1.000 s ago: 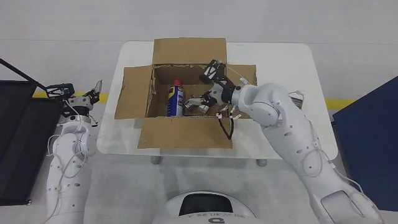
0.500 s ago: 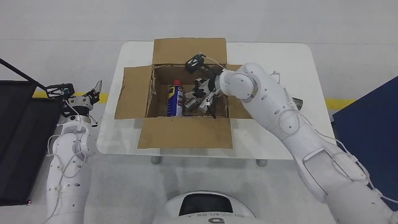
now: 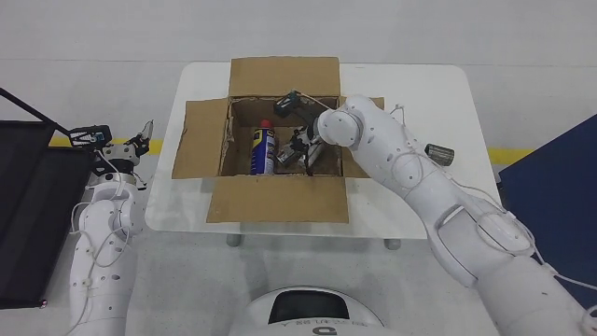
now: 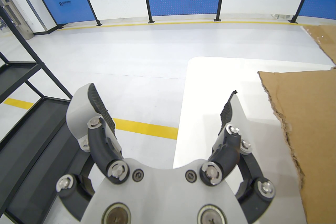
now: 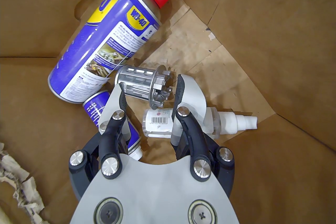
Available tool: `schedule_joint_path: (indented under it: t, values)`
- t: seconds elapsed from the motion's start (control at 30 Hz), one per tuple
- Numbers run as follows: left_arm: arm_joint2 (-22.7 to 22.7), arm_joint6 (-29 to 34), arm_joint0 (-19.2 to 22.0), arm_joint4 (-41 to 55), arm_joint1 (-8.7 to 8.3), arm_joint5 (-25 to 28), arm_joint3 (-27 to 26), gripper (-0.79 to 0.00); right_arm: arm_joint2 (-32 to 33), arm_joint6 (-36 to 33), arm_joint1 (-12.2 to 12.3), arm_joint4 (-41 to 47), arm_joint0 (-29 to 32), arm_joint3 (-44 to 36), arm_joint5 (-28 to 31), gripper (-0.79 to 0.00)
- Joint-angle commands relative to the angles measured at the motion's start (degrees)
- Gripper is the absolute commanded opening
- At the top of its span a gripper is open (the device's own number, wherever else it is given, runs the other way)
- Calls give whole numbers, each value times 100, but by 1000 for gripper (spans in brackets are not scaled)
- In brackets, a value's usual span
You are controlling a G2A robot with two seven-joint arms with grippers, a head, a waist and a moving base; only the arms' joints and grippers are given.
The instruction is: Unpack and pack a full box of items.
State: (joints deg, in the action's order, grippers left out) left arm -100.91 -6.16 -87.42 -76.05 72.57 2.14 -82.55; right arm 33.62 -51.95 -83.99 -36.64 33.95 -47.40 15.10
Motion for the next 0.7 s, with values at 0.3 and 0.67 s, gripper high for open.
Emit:
schedule_joint_path:
  t: [0.3, 0.67]
  values:
    - [0, 0, 0, 0, 0, 0, 0, 0, -214, 24, -296, 43, -229, 700, 103, -566]
    - [0, 0, 0, 0, 0, 0, 0, 0, -248, 402, -454, -42, -325, 1007, 371, -785]
